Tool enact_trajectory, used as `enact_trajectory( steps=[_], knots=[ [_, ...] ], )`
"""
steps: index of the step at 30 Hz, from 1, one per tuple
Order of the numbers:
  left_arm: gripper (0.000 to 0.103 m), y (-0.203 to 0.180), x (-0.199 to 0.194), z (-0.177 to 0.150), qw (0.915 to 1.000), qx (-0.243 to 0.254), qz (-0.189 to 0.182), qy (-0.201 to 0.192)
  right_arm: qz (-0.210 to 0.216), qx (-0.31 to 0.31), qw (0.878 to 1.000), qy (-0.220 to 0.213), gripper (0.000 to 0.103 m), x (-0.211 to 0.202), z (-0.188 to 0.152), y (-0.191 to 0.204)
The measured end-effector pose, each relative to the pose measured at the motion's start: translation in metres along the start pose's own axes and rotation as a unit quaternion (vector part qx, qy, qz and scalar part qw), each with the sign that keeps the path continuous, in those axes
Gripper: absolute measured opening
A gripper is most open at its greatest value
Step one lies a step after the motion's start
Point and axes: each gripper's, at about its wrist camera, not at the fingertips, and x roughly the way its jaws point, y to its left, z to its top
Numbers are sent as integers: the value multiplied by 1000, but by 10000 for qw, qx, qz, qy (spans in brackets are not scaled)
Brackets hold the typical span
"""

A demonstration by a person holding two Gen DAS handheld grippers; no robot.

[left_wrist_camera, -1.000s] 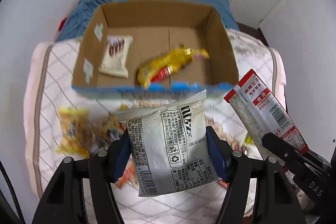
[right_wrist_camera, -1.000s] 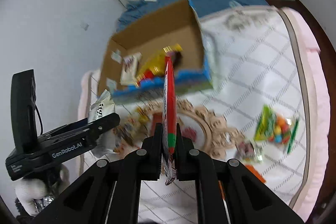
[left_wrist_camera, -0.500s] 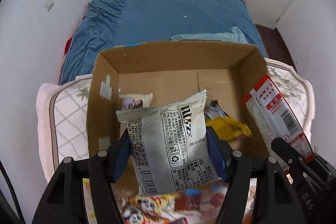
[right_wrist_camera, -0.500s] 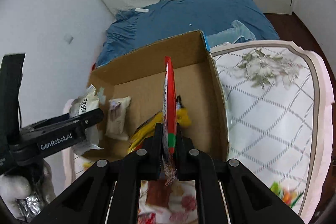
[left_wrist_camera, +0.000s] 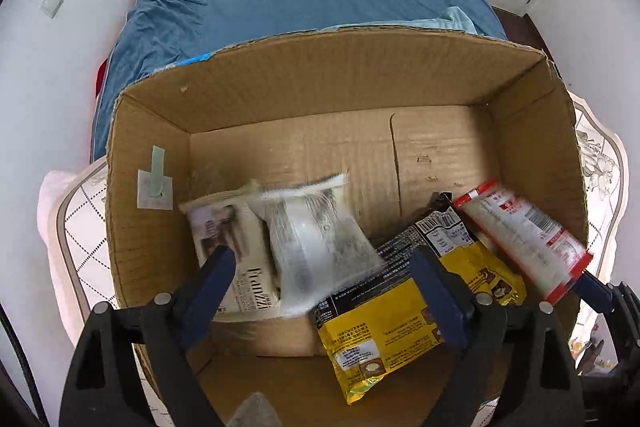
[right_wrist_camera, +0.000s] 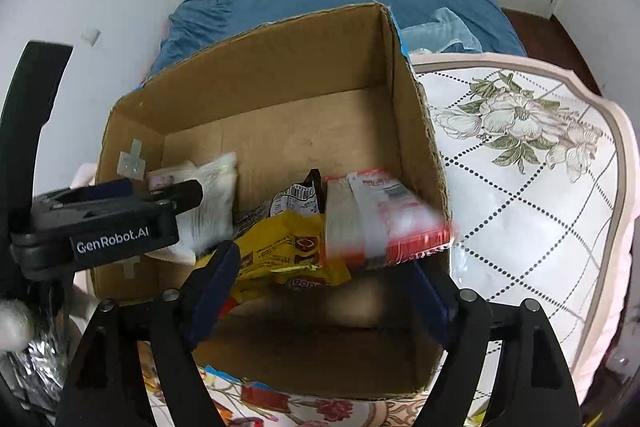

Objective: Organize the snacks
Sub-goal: 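Carry both packets into the box and release them beside the others, then grasp the panda-print packet with the left tool while the right tool grasps the orange chip bag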

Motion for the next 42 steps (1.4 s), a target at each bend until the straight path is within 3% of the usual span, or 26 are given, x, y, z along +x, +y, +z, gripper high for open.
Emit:
enact_trajectory(
  steps=[3, 14, 29, 42],
  knots=[
    [91, 3, -4, -3, 10000, -38, 7, -50, -62, -35, 10000, 48, 90, -1, -1, 2],
    [91, 11, -50, -34, 9983, -154, -60, -565, -298, -52, 9995, -41, 94, -23, -13, 6],
    [91, 6, -124, -119, 9877, -208, 186, -1537, -597, -419, 9948, -716, 95, -89, -66, 22],
    [91, 8, -153, -194, 9832, -446, 103, -1767, -345, -380, 9951, -839, 95, -133, -130, 26]
  ],
)
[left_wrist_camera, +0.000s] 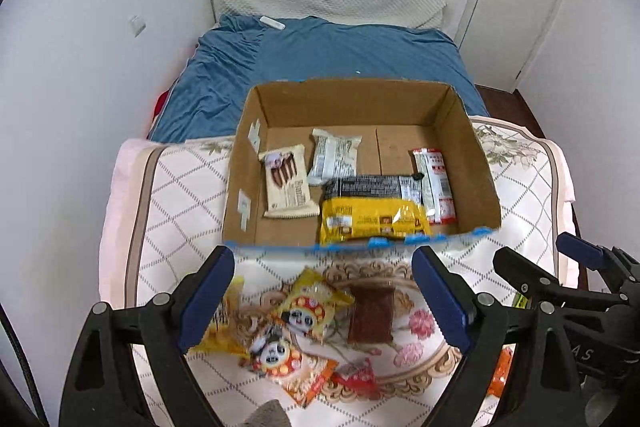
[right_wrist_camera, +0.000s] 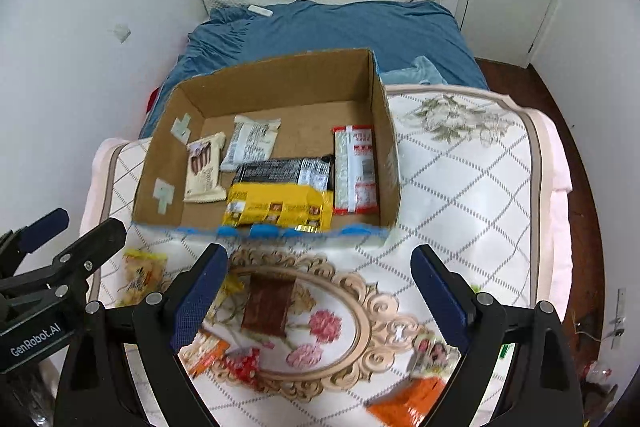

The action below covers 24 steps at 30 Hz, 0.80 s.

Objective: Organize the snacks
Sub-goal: 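Grasp the panda-print packet with the left tool while the right tool grasps the orange chip bag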

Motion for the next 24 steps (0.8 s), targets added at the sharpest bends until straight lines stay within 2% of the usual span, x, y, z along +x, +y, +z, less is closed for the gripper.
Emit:
enact_trajectory(
  steps=[5, 11, 15, 19, 24],
  knots=[
    [91, 9, -4, -40, 9997, -185, 40, 160, 165, 245, 9991, 301, 95, -1, -41, -14],
    [91, 25, 23, -93, 9953, -497, 116, 820, 295, 1046, 9905, 840, 95, 12, -101, -67],
    [91, 36, 44, -123, 9892, -803, 146, 1218, 230, 1895, 9746, 1168, 95, 27, -140, -119],
    [91, 38, 60, -140, 9847, -988, 150, 1425, 267, 2721, 9496, 1533, 95, 50, -174, -159],
    [91, 36, 79, -147, 9808, -1036, 185, 1641, 273, 3187, 9287, 1875, 95, 86, -196, -175]
  ],
)
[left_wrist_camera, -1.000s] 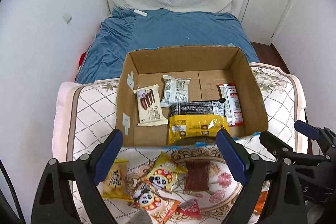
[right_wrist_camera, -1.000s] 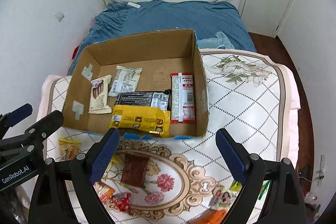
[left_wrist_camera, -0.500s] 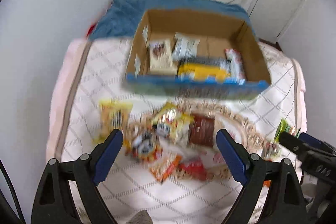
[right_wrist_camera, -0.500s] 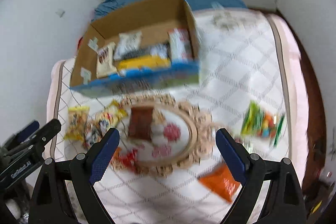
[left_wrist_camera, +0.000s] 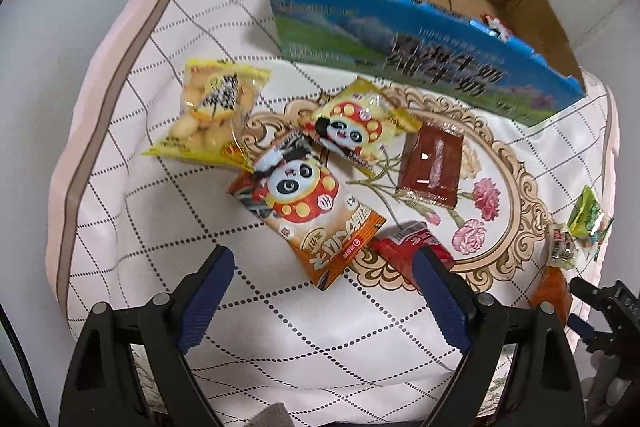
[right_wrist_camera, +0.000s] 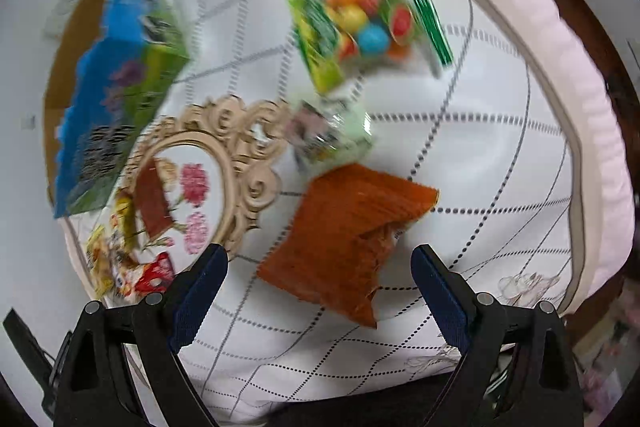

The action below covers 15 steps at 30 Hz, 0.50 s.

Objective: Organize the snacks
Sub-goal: 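Grasp the panda-print packet with the left tool while the right tool grasps the orange chip bag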

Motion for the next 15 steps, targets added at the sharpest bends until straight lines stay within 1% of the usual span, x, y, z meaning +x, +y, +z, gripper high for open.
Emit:
enact_trajectory(
  steps=[2, 5, 7, 9, 12, 14, 15],
  knots=[
    [91, 2, 5, 2, 9999, -83, -8, 76, 17, 76, 9999, 110, 95, 13, 1, -1],
    [91, 10, 9, 8, 9994, -301, -30, 192, -53, 18, 9999, 121, 94, 26, -2, 5],
    [91, 16, 13, 14, 9985, -456, -1, 317, -209, -249, 9995, -55, 80, 27, -6, 12],
    [91, 21, 21, 23, 9969, -619, -6, 477, -199, -470, 9985, -172, 71, 25, -9, 17],
    [91, 27, 42, 35, 9930, -830, 30, 843, -112, -682, 9973, -232, 65, 26, -14, 29],
    [91, 31, 57, 42, 9886, -1037, -3, 1094, -89, -859, 9959, -277, 64, 26, -16, 39],
    [91, 32, 62, 44, 9873, -1092, 22, 1157, -76, -905, 9955, -285, 64, 26, -18, 42]
  ],
)
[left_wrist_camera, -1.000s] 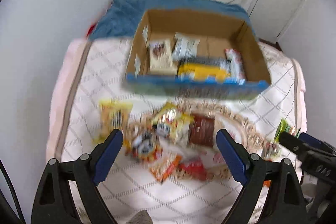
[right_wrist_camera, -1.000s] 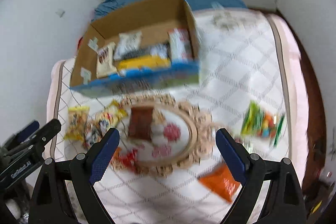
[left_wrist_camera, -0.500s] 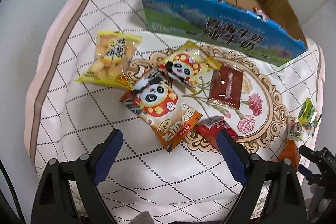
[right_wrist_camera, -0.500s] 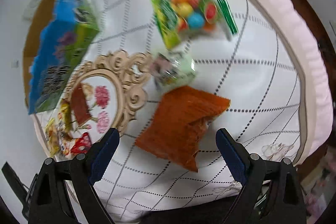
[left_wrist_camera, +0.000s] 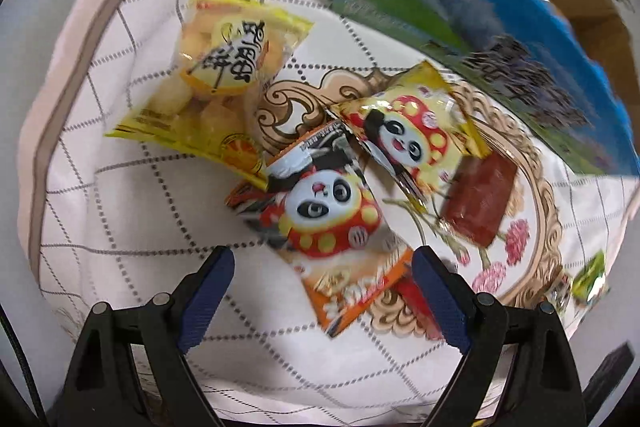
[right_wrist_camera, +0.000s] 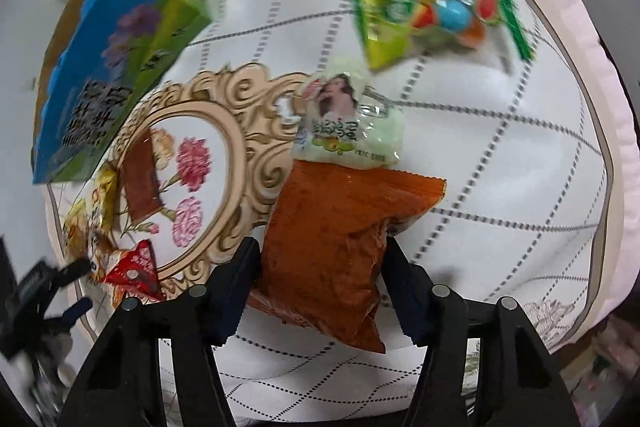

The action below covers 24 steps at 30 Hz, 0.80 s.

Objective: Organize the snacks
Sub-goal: 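Grasp the panda-print packet with the left tool while the right tool grasps the orange chip bag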

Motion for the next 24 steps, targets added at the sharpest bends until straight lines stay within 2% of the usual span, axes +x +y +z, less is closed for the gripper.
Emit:
enact_trajectory(
  steps=[6, 10, 18, 24],
  knots=[
    [91, -13, 28, 18, 9984, -121, 524, 191, 144, -136, 9998, -41, 64, 13, 3, 15],
    [91, -25, 41, 17, 9951, 208, 958, 158, 219, -275, 9994, 4, 64, 15, 5, 24],
    [91, -17, 32, -25, 9895, 928, 1097, -124, 292, -846, 9953, 364, 63, 11, 2, 27],
    [91, -18, 27, -29, 9875, 1115, 1100, -175, 235, -831, 9945, 588, 65, 16, 15, 30]
  ],
)
